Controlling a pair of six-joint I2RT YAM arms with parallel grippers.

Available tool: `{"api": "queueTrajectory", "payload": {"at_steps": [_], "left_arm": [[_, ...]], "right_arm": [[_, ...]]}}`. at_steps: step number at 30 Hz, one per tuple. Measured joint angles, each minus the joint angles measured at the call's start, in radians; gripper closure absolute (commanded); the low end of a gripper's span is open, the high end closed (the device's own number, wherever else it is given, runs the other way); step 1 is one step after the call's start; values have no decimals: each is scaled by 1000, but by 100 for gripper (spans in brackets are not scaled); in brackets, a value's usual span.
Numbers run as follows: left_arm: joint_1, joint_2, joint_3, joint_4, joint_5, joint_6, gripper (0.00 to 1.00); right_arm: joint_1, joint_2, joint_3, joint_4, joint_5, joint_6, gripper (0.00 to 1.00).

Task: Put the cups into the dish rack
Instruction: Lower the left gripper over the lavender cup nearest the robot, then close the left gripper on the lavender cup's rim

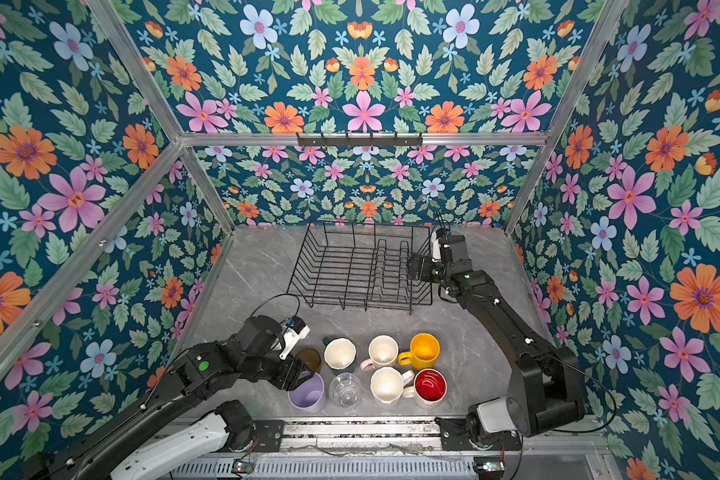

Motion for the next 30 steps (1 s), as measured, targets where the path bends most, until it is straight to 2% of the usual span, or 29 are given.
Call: {"api": "queueTrajectory", "payload": {"at_steps": [6, 14, 27, 30], "left_arm": [[-64, 45, 1, -1, -73, -26, 37], [-105, 93, 6, -7, -141, -51, 44], [-150, 127, 8, -32, -164, -79, 56], [-157, 131, 8, -35, -165, -95, 62]], "right_arm": [[0, 1, -3, 0, 2, -6, 4], [1, -1, -17, 0, 8, -12, 4], [1, -14, -27, 0, 26, -16, 4], [0, -14, -27, -1, 27, -16, 4]]}}
